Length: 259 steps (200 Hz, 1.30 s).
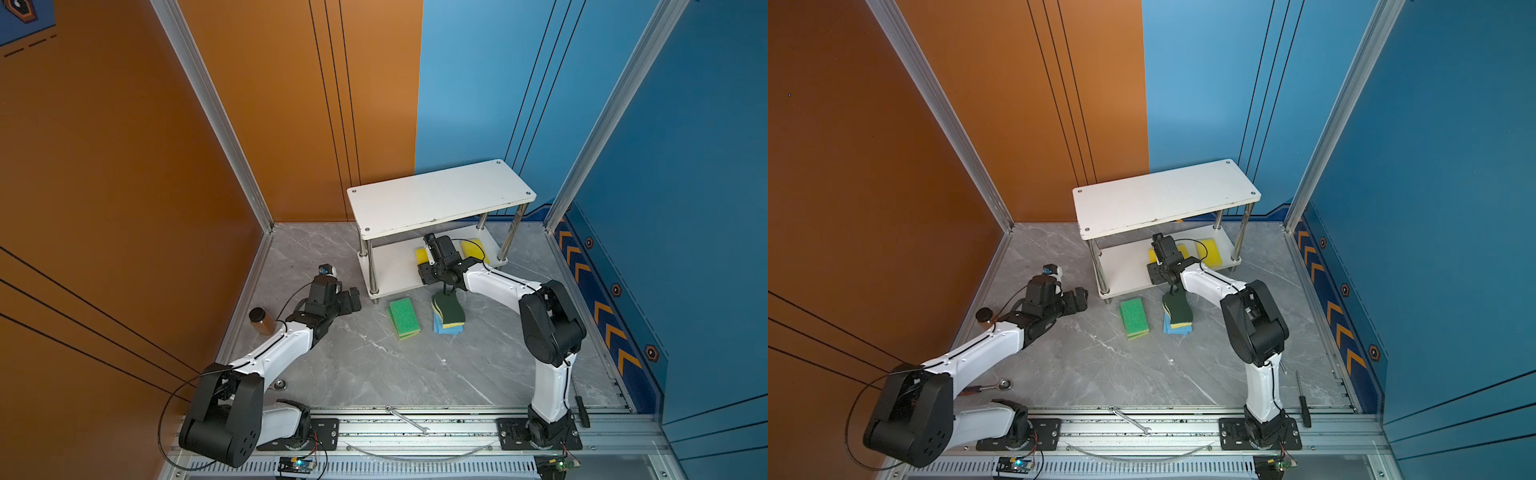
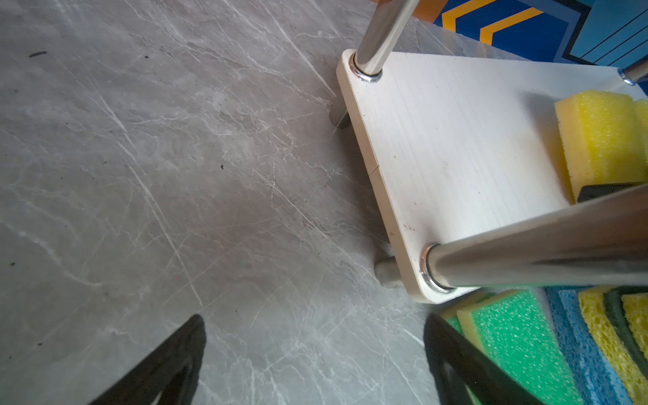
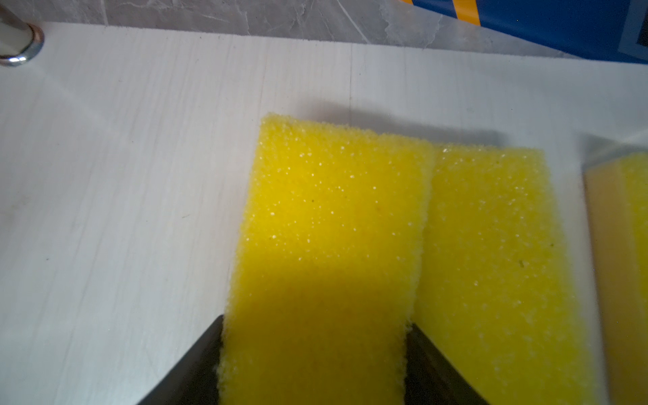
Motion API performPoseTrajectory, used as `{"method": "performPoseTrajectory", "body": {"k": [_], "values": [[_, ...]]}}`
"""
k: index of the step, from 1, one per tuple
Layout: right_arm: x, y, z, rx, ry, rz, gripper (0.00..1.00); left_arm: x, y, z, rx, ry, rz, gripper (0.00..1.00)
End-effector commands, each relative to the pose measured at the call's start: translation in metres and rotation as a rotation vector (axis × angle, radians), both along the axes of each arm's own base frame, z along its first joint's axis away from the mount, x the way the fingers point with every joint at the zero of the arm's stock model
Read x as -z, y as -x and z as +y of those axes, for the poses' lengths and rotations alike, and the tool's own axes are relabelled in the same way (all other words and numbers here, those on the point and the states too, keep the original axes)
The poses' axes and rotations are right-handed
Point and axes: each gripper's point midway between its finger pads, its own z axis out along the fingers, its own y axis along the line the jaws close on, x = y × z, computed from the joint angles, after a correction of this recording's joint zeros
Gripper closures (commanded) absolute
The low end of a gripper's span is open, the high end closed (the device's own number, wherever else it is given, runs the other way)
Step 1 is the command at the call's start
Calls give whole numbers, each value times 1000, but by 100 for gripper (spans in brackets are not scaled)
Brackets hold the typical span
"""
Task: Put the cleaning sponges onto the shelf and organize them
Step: 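Move the held yellow sponge under the top shelf beside the others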
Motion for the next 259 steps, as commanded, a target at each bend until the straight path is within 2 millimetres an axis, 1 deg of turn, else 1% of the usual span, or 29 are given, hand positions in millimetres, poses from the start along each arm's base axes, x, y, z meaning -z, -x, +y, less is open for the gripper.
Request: {"method": "performPoseTrajectory", "body": {"k": [1, 56, 108, 147, 152, 199, 259], "values": [[-1, -9, -6, 3, 15, -15, 30, -1, 3, 6, -18, -8, 5, 2], [-3, -11, -10, 12, 20, -21, 30, -1, 2, 5, -18, -6, 5, 2], [-1, -13, -13, 20, 34, -23, 30, -1, 1, 4, -15, -4, 6, 2], [-1, -13, -11, -5, 37, -22, 30, -2, 1, 4, -14, -5, 4, 2], [1, -12, -12, -9, 42, -15, 30, -2, 0, 4, -14, -5, 3, 2], [4, -12, -11, -18, 50, -8, 29, -2, 0, 3, -13, -2, 5, 2], [12, -10, -9, -24, 53, 14, 28, -2, 1, 4, -14, -4, 4, 2]]}}
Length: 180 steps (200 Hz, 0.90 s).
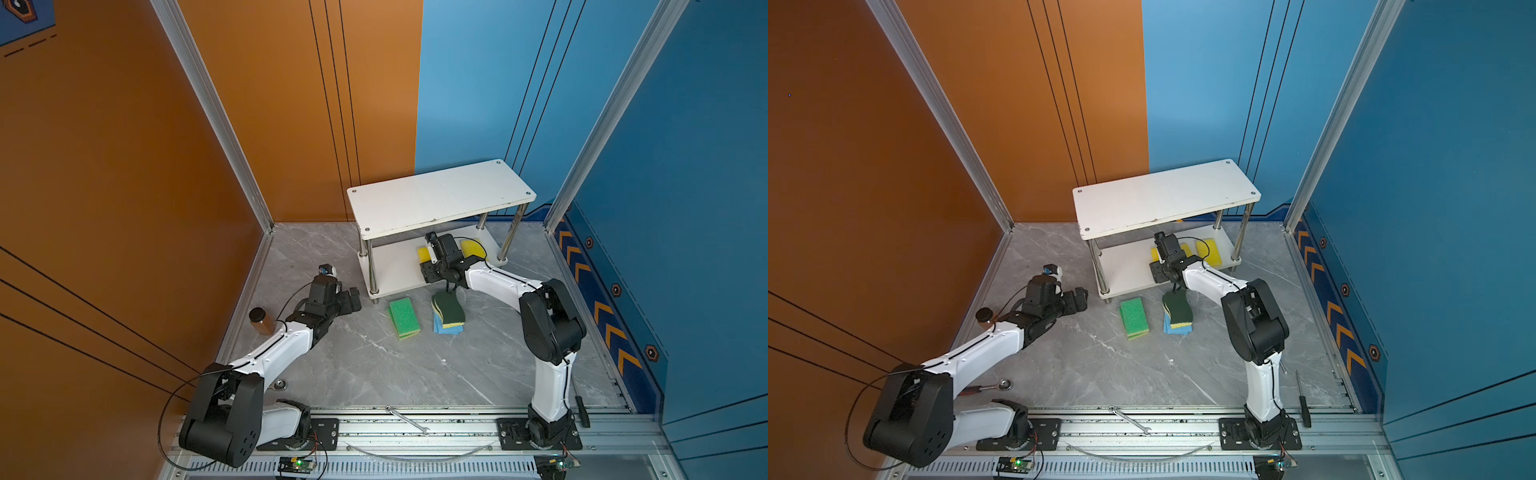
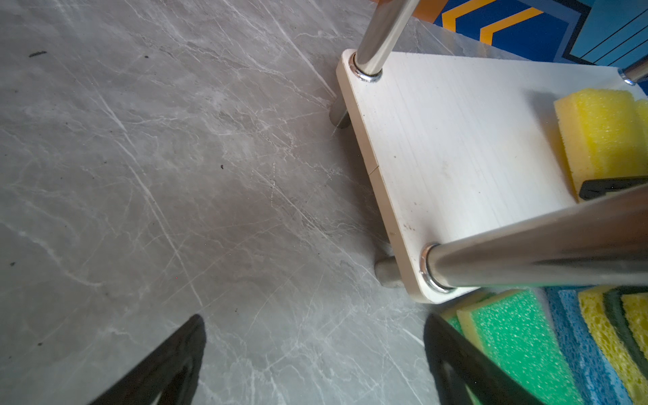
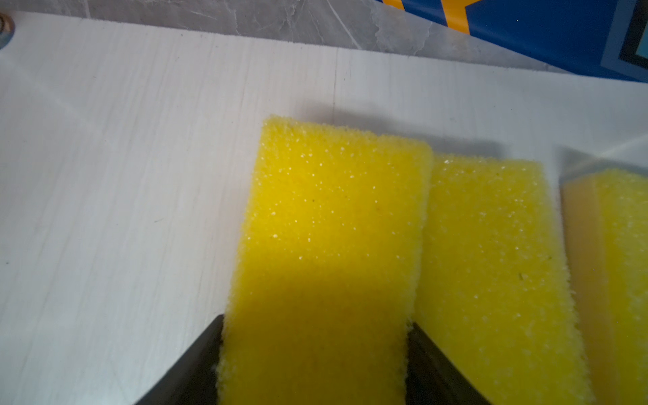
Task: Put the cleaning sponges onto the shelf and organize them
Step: 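Move the held yellow sponge under the top shelf beside the others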
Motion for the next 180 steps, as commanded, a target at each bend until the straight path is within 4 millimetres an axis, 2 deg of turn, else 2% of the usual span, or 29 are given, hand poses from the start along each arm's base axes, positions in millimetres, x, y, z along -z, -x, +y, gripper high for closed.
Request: {"method": "performPoseTrajectory", "body": {"k": [1, 35, 180], "values": [[12, -2, 0, -9, 21, 25, 28, -2, 1, 4, -14, -4, 5, 2], [12, -1, 1, -10, 22, 26, 24, -2, 2, 5, -16, -8, 4, 2], [15, -4, 8, -15, 15, 8, 21, 1, 5, 7, -20, -14, 10, 3]]}}
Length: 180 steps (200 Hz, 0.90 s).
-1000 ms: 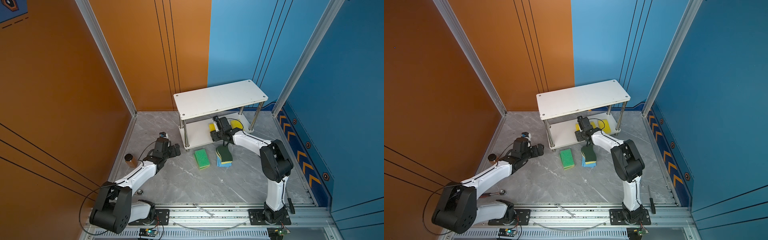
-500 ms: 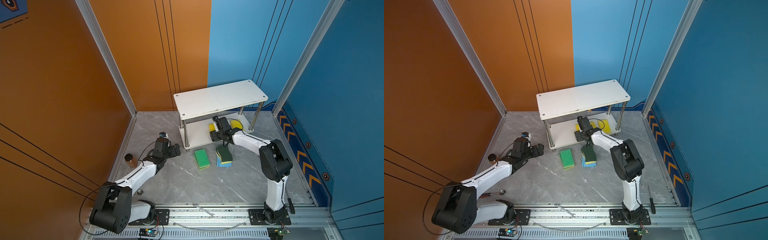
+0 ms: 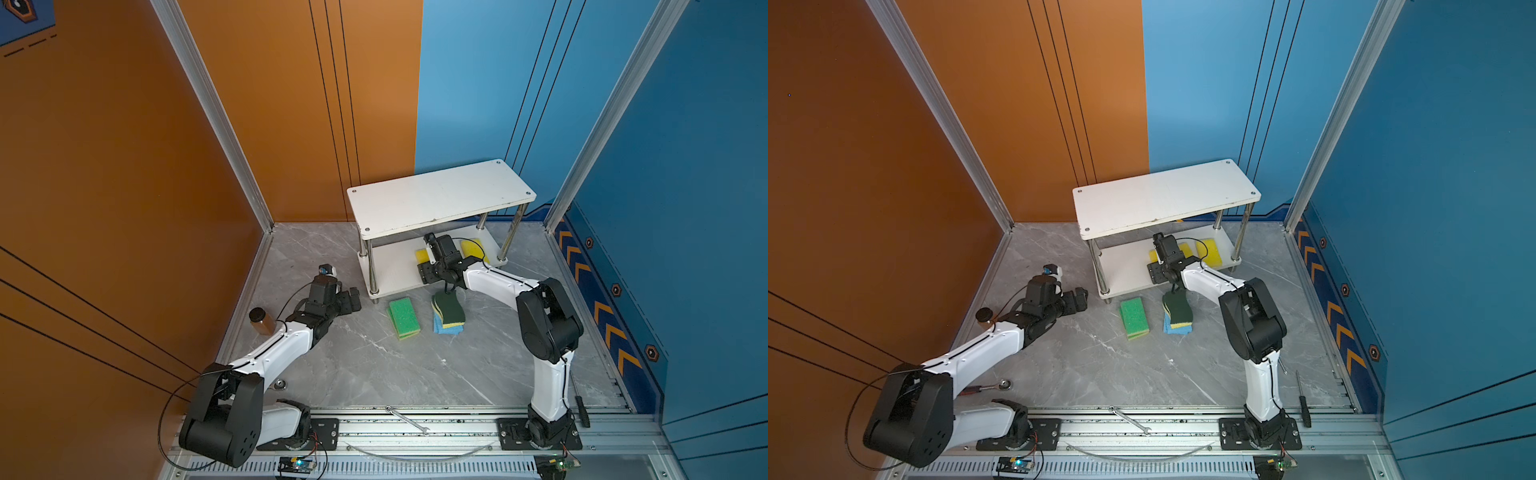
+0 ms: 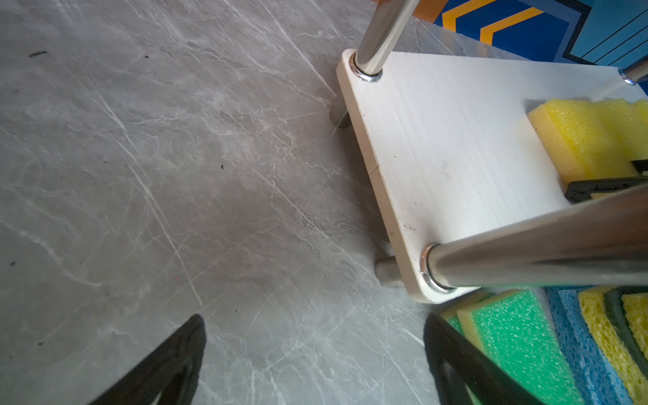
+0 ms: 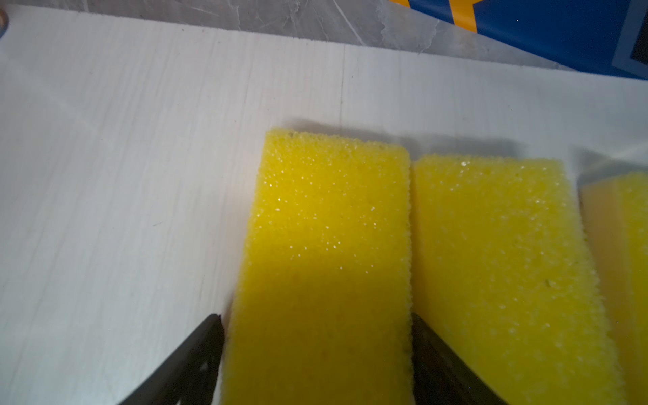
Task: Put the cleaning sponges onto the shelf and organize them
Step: 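Move the held yellow sponge under the top shelf beside the others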
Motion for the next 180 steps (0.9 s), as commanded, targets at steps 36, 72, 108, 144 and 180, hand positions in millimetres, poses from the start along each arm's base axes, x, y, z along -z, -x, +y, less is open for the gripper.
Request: {"method": "performPoseTrajectory", "body": {"k": [36, 72, 108, 144, 180], "values": [[5, -2, 2, -5, 14, -1, 20, 1, 5, 8, -24, -16, 10, 2], [1, -1, 1, -11, 16, -8, 20, 0, 4, 7, -23, -13, 8, 2], [3, 0, 0, -22, 14, -2, 22, 1, 5, 7, -24, -14, 10, 2], [5, 2, -1, -28, 7, 4, 23, 1, 5, 7, -24, -14, 10, 2], [1, 2, -4, -23, 7, -2, 23, 0, 4, 7, -24, -13, 8, 2]]}}
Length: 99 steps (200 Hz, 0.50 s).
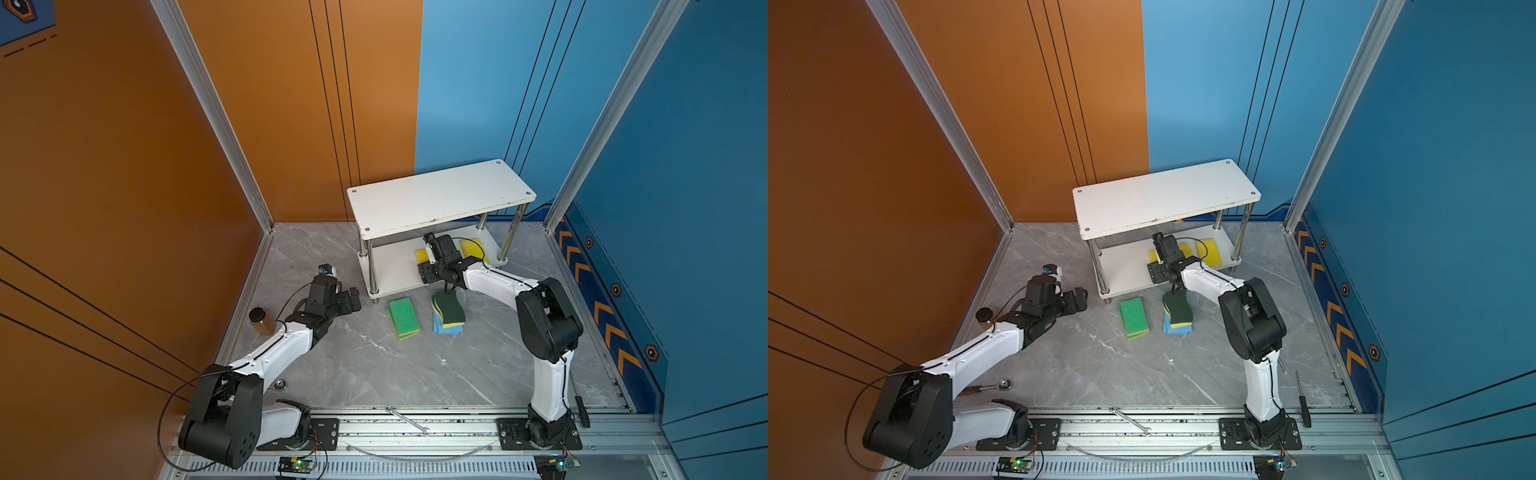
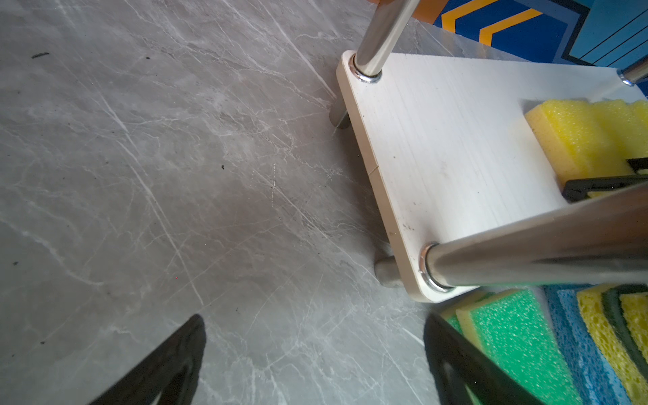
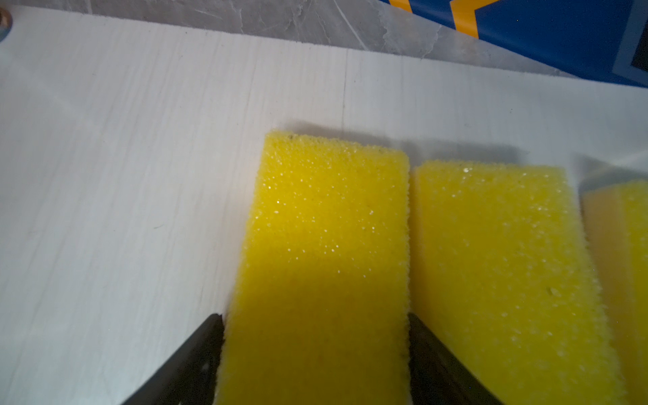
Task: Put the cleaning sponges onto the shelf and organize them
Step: 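Move the held yellow sponge under the top shelf beside the others, then lower the yellow sponge onto the lower tier next to the placed sponges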
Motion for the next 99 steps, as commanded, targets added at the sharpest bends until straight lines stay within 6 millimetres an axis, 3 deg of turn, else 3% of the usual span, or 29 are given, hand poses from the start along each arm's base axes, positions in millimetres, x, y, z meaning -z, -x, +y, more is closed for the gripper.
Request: {"method": "performPoseTrajectory", "body": {"k": [1, 99], "values": [[1, 4, -5, -12, 4, 7, 23, 1, 4, 7, -23, -14, 10, 2], [0, 9, -12, 1, 7, 7, 25, 2, 2, 5, -17, -11, 14, 3]]}}
